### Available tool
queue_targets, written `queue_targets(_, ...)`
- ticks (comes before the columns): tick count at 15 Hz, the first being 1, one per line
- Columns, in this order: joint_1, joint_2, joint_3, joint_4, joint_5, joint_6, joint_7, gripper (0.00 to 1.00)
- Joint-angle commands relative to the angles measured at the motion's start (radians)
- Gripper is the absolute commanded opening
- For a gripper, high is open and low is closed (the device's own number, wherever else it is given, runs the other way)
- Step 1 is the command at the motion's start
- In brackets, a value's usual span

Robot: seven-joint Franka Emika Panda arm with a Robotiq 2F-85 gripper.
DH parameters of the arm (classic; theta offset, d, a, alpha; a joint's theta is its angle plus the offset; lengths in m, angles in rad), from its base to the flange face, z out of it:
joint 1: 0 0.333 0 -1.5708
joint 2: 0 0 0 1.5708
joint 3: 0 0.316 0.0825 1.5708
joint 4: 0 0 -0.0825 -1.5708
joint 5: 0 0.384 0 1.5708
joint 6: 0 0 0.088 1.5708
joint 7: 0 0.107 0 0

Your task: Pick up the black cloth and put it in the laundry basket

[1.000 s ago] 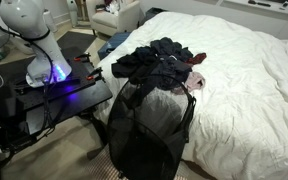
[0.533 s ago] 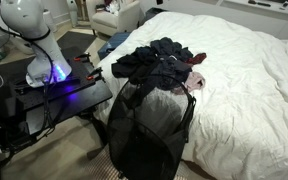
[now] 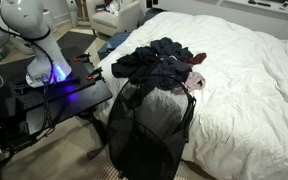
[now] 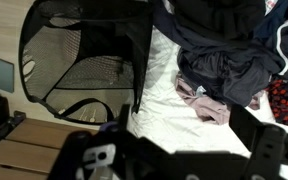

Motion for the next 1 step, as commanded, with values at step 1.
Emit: queue_targets(1,-0.02,0.003,0.018,0.002,0.007,-0.001,-0.01,1.0)
